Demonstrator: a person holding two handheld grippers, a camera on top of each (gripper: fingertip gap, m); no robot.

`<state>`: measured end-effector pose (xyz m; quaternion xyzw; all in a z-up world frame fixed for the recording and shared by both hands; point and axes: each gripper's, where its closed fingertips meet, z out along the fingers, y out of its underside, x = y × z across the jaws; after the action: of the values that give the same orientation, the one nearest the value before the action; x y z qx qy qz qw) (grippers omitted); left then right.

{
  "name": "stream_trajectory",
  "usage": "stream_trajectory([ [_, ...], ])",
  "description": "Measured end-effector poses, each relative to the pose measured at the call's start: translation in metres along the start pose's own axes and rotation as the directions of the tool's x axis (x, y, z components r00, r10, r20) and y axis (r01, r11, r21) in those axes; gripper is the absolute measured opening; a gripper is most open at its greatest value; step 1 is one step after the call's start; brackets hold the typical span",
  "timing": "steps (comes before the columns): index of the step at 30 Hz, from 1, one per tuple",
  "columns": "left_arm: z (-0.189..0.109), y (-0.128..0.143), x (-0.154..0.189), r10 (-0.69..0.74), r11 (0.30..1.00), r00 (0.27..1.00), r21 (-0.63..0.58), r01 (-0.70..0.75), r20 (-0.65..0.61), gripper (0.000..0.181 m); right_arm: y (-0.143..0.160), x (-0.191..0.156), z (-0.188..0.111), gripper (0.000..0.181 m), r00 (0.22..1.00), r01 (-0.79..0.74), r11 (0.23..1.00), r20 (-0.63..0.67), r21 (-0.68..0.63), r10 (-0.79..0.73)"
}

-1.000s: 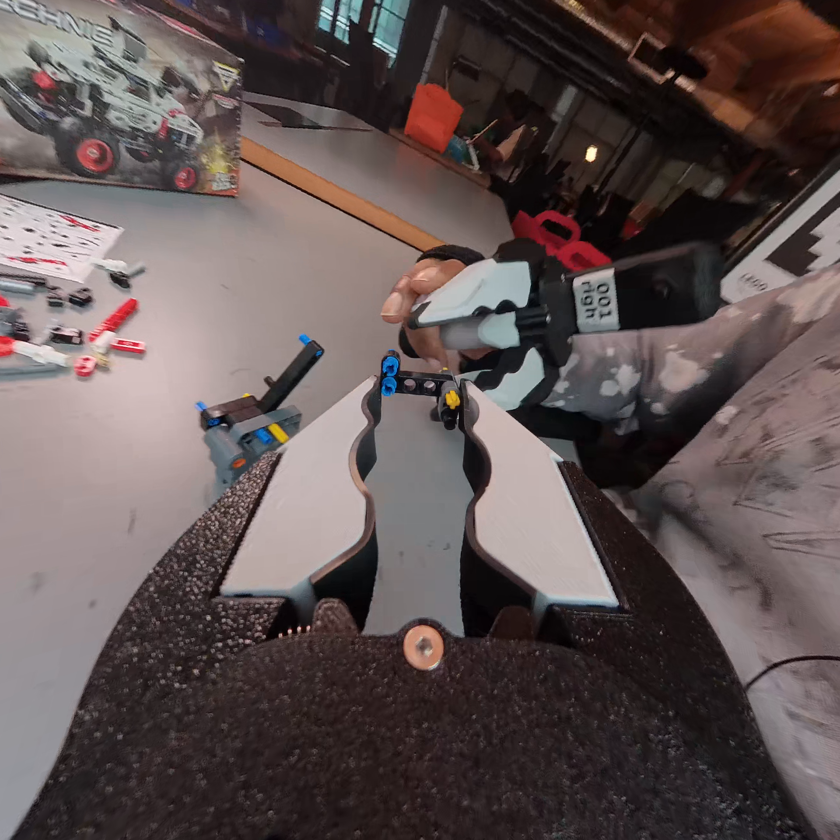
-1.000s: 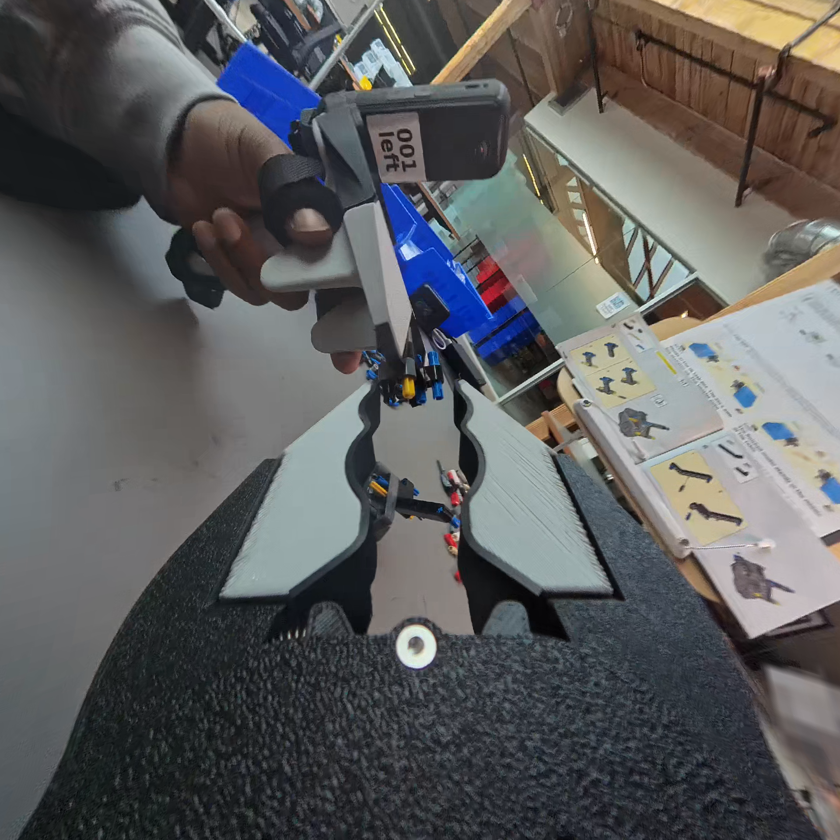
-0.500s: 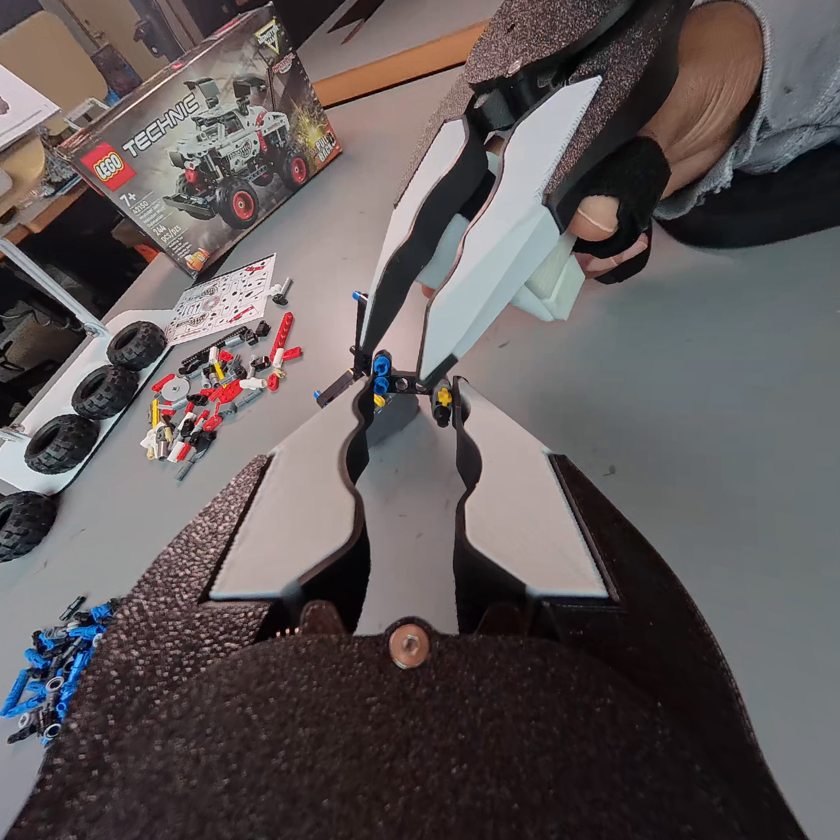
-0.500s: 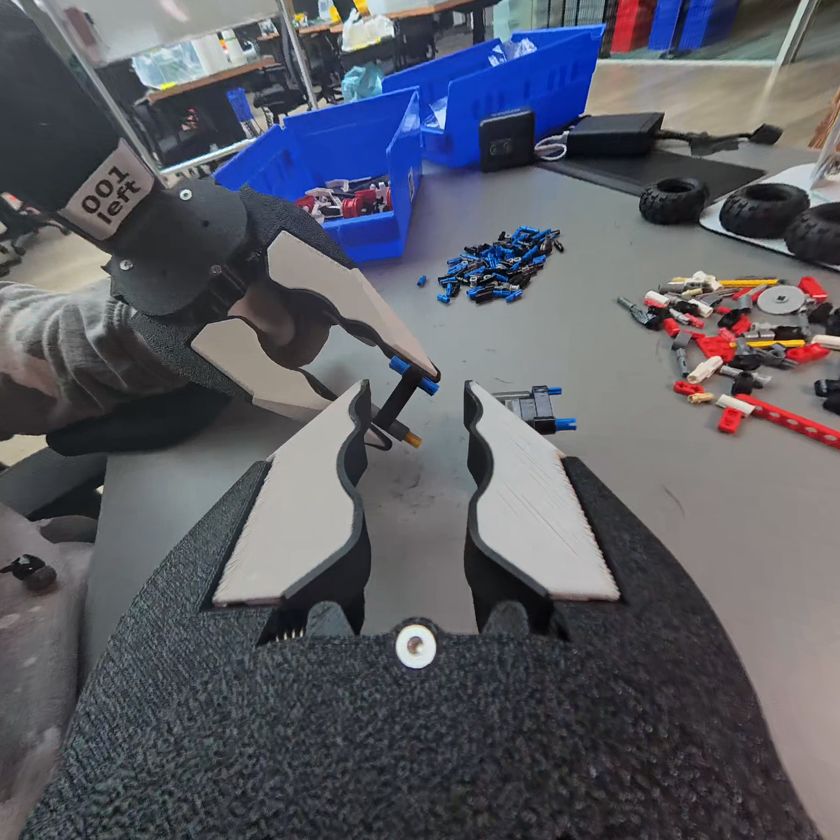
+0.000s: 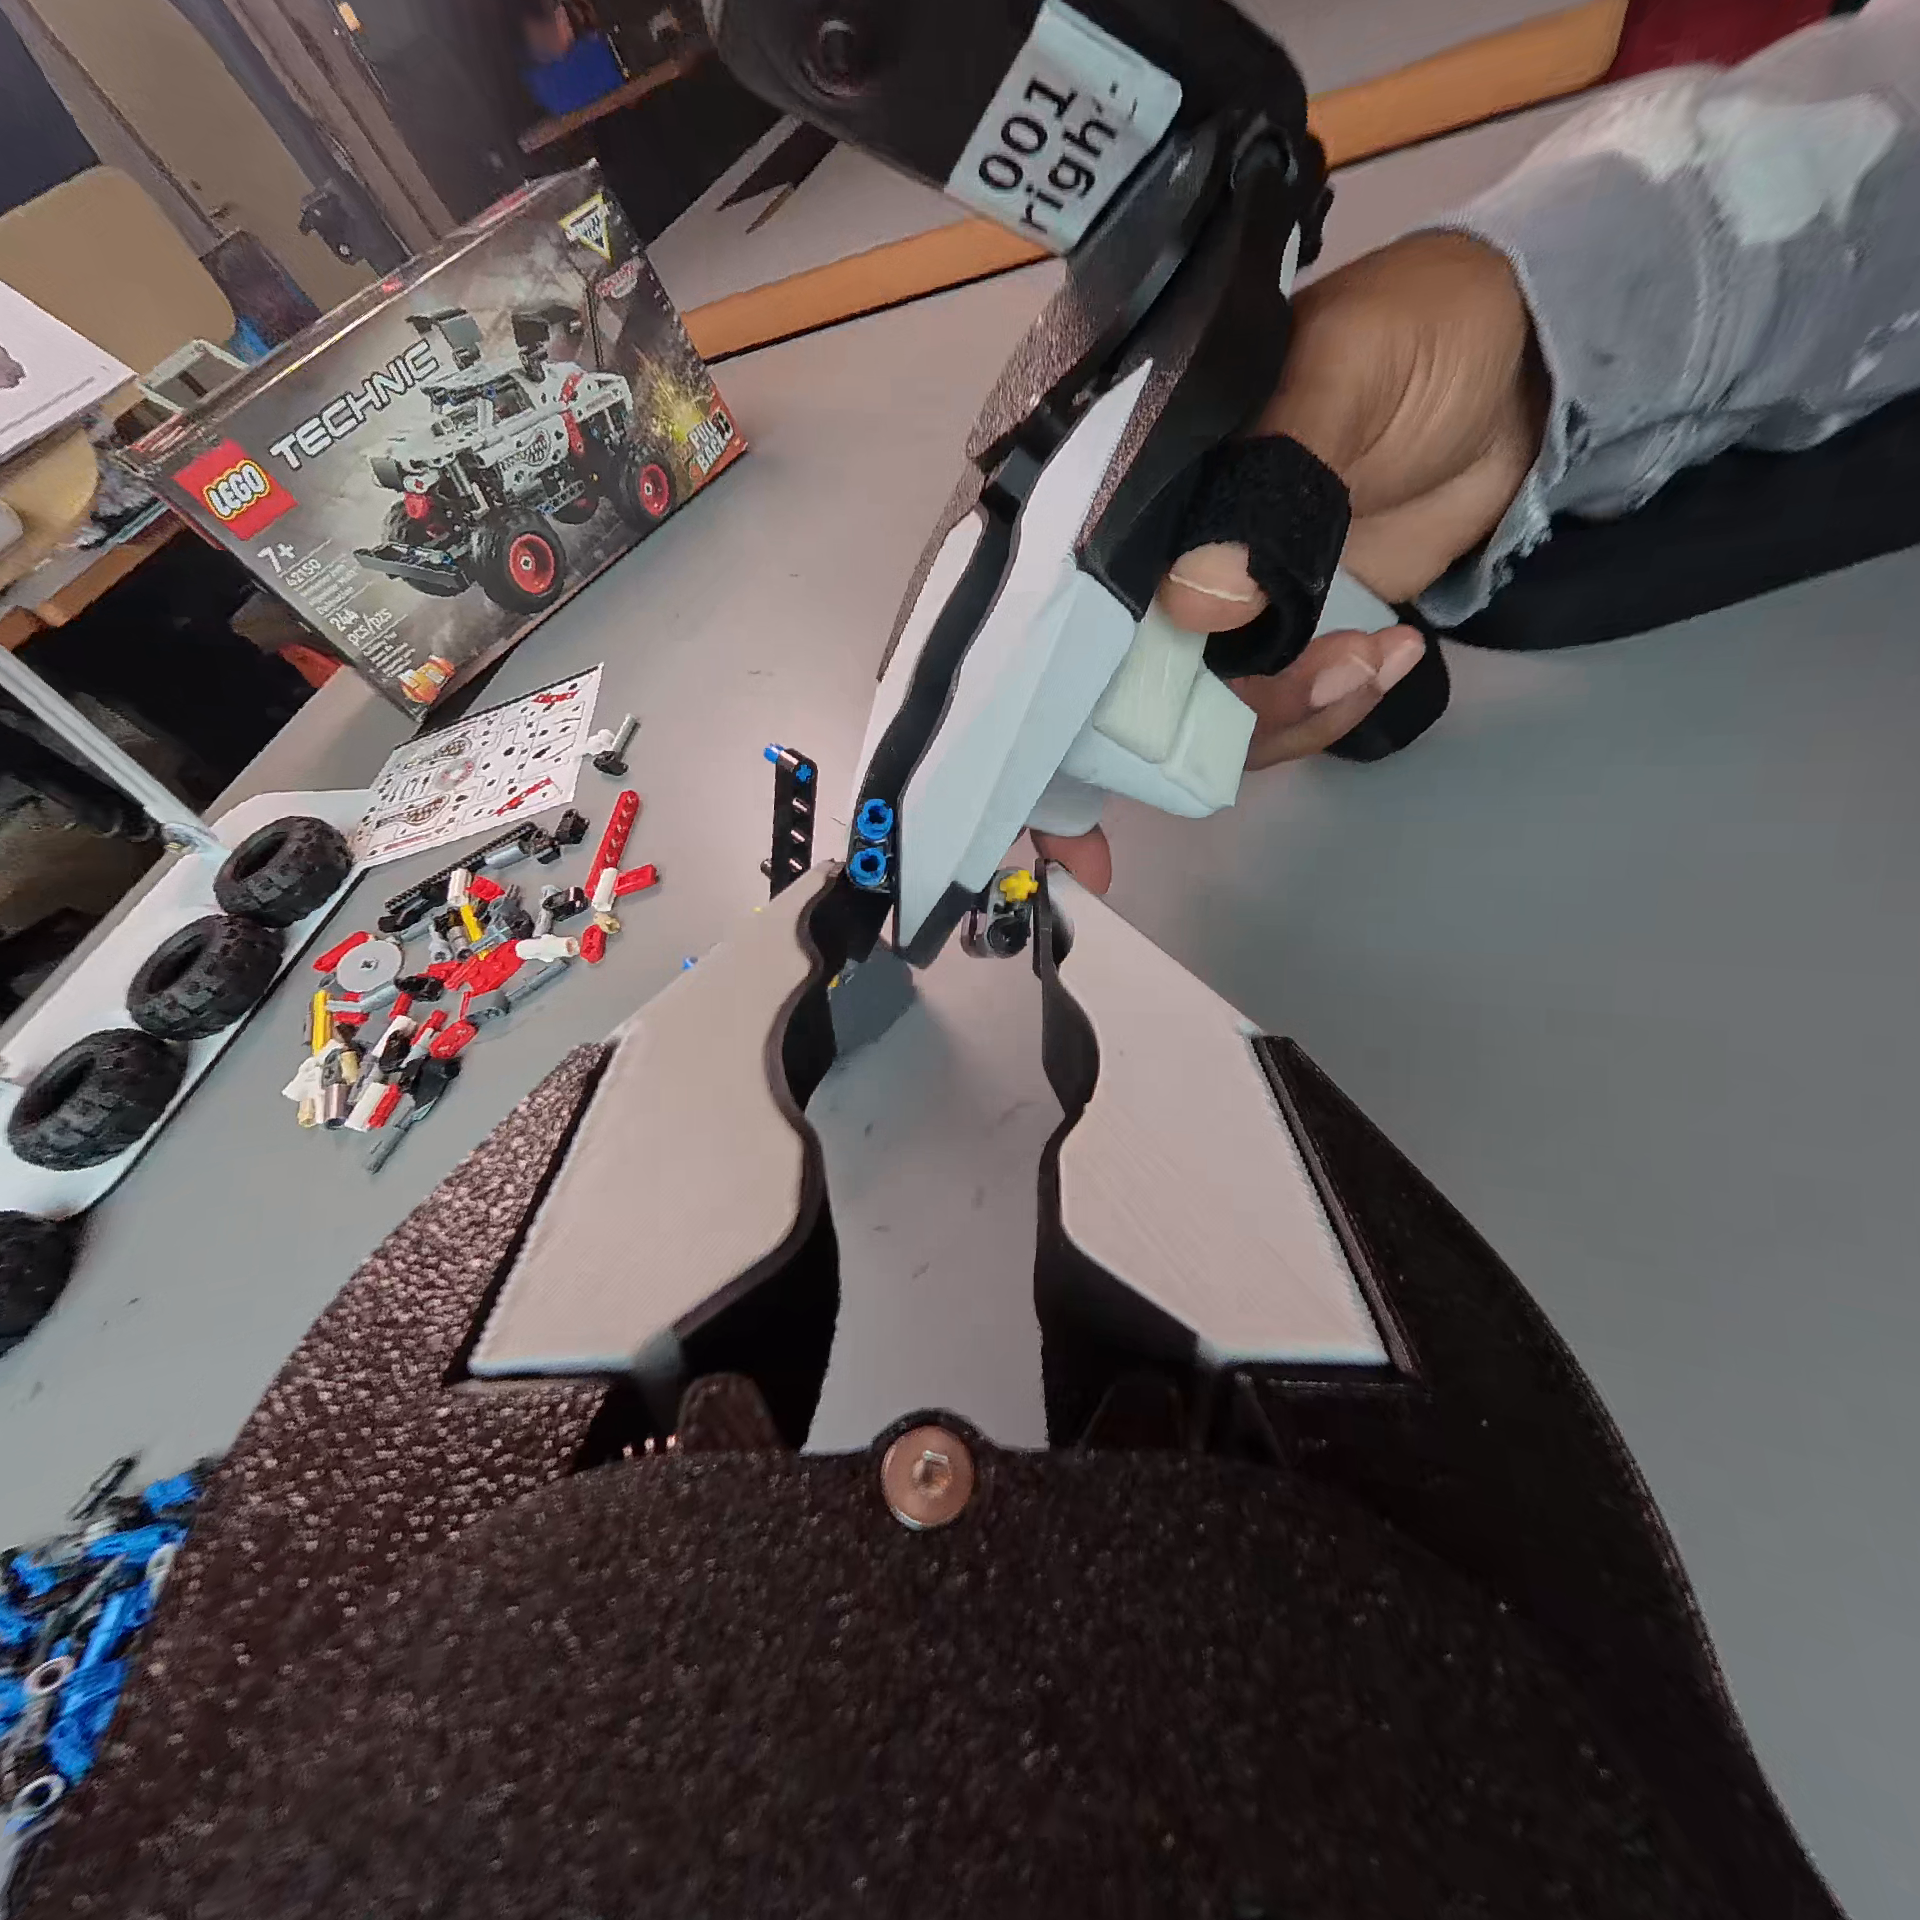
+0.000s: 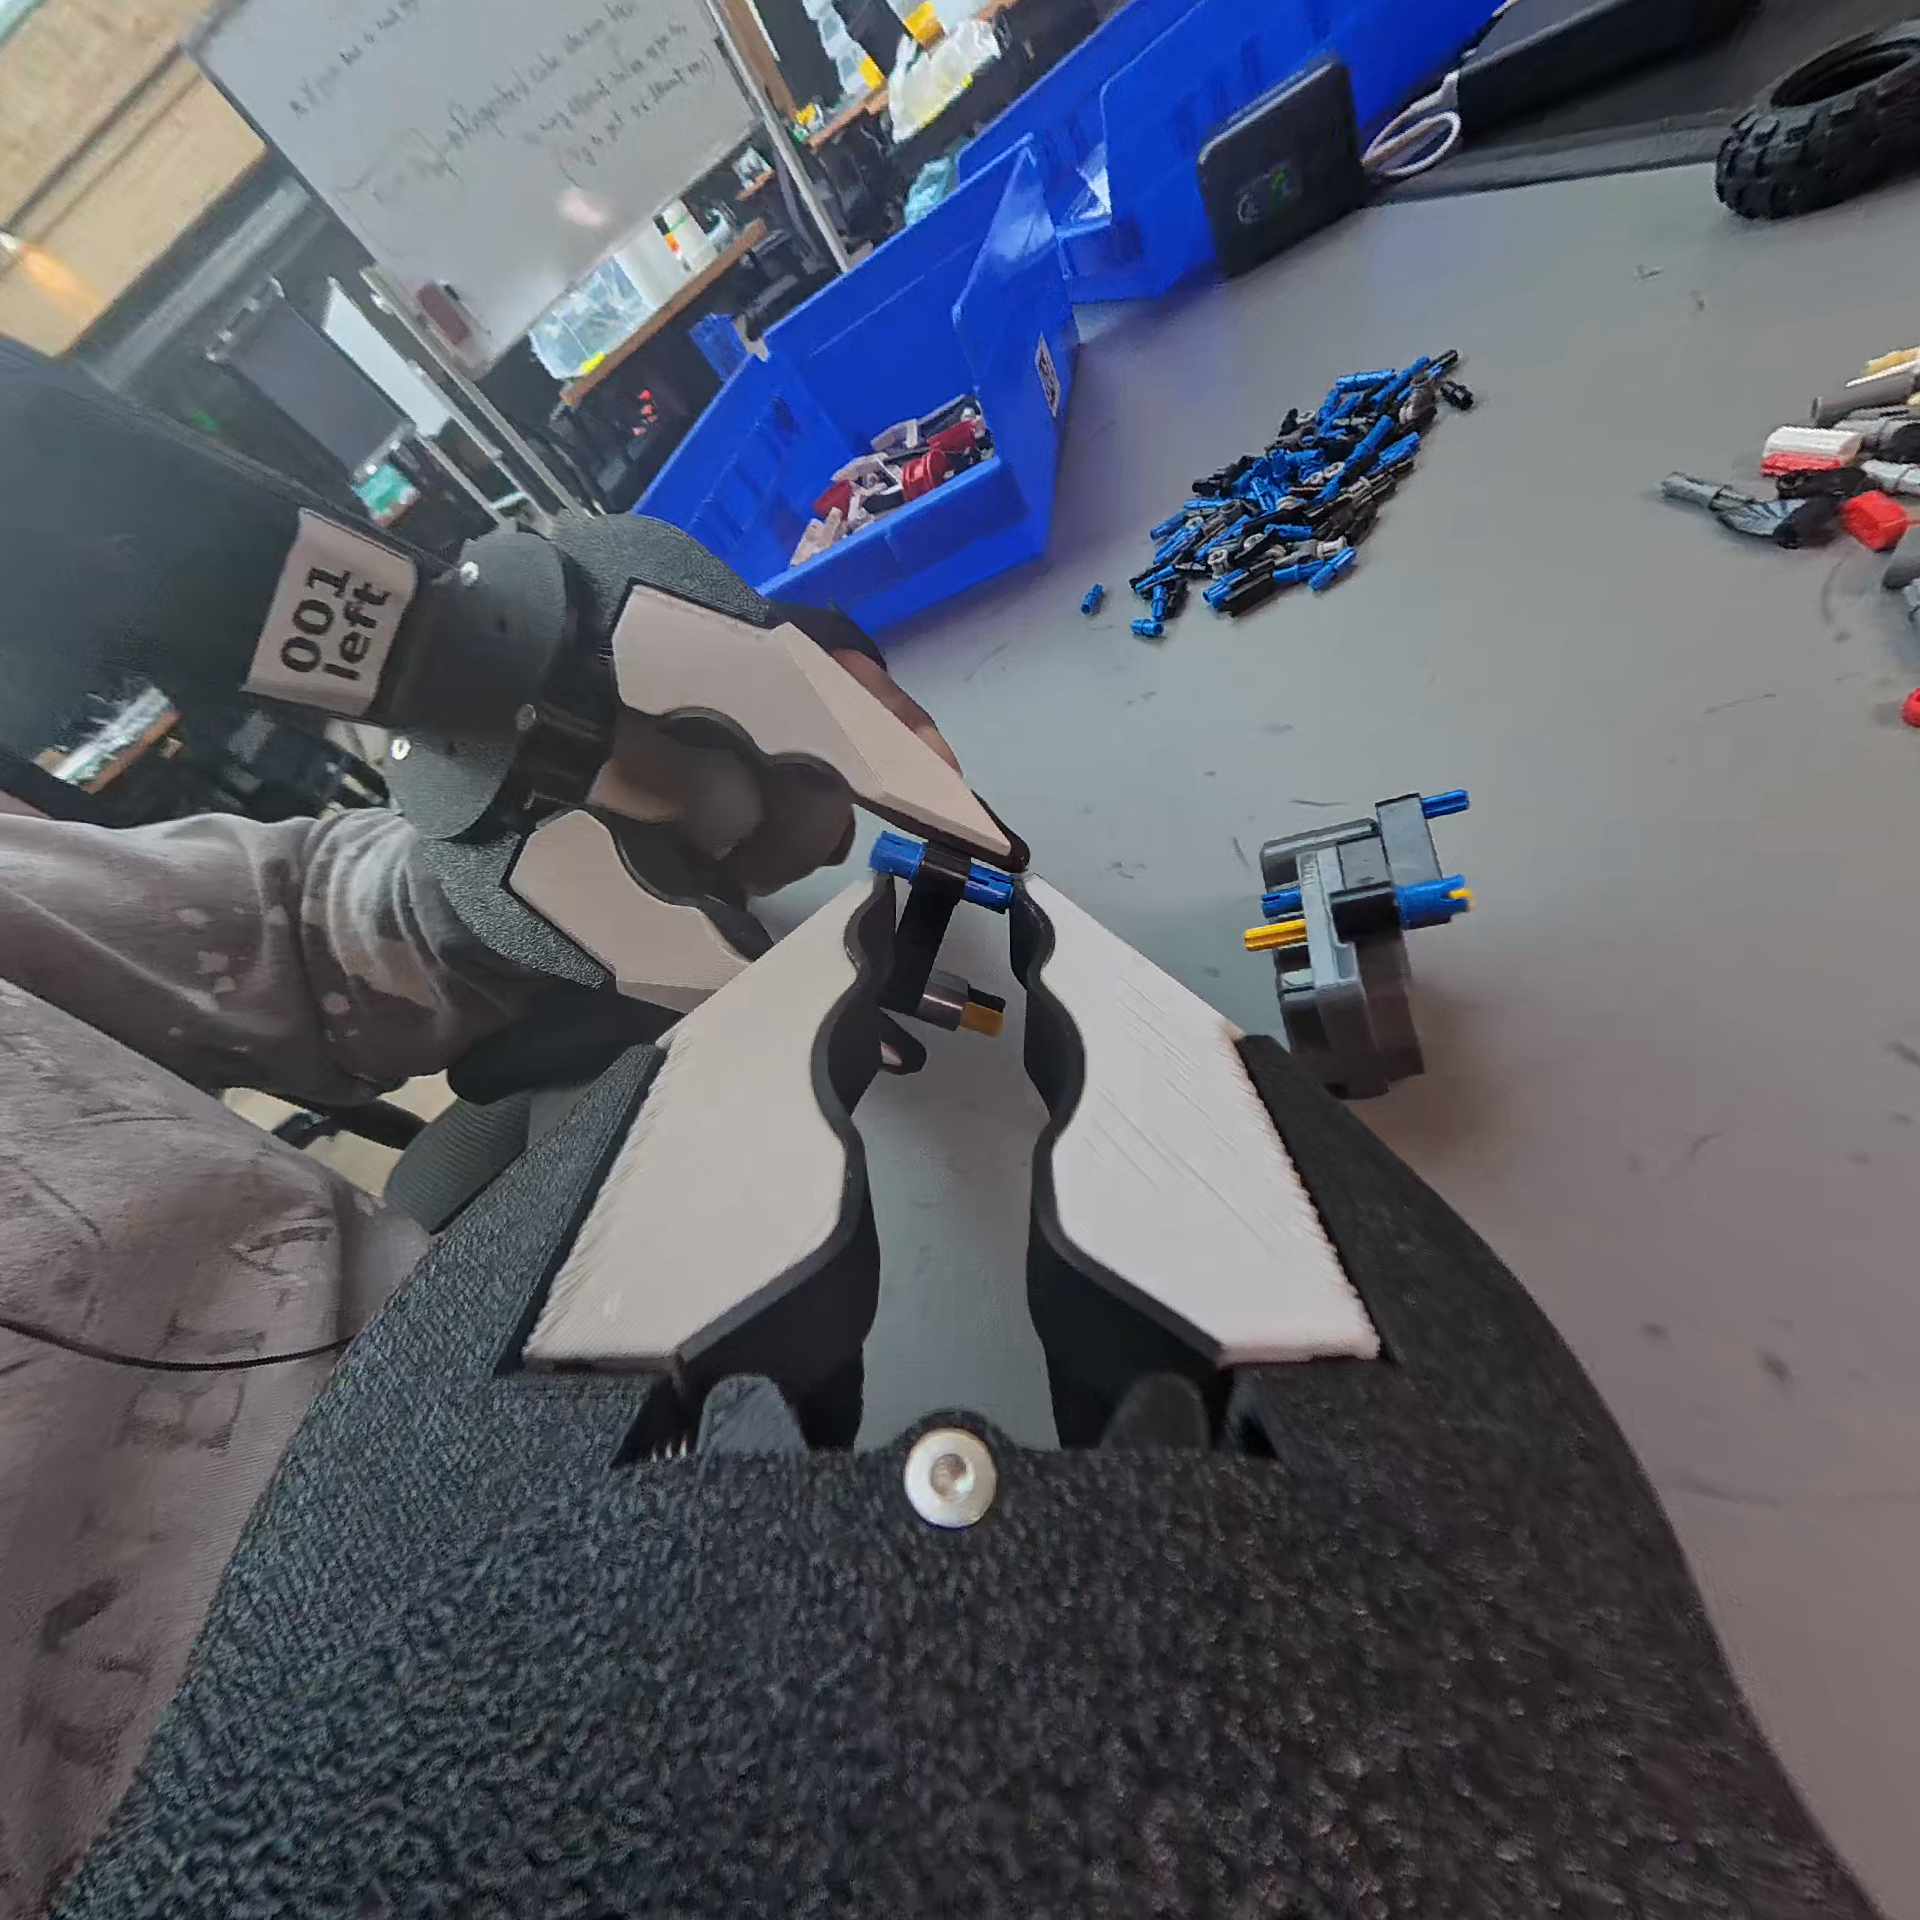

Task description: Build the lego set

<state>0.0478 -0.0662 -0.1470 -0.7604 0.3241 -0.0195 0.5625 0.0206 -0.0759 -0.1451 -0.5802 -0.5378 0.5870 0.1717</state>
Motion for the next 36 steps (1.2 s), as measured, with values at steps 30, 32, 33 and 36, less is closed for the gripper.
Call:
stream_trajectory([
  [30, -0.026, -0.054, -0.001, -0.585, 0.652, 0.623, 0.155, 0.742, -0.520, 0.034, -0.052, -0.034, -0.034, 0.019, 0.797, -0.432, 0.873, 0.548, 0.225, 0.253],
  [32, -0.025, -0.053, -0.002, -0.601, 0.637, 0.604, 0.143, 0.757, -0.523, 0.036, -0.051, -0.035, -0.032, 0.019, 0.814, -0.404, 0.885, 0.533, 0.232, 0.231],
  [33, -0.024, -0.052, -0.002, -0.610, 0.625, 0.589, 0.135, 0.769, -0.530, 0.038, -0.050, -0.036, -0.032, 0.019, 0.821, -0.390, 0.890, 0.528, 0.237, 0.220],
  [36, -0.024, -0.054, 0.000, -0.632, 0.581, 0.526, 0.100, 0.808, -0.569, 0.043, -0.050, -0.039, -0.032, 0.019, 0.836, -0.355, 0.899, 0.518, 0.257, 0.182],
])
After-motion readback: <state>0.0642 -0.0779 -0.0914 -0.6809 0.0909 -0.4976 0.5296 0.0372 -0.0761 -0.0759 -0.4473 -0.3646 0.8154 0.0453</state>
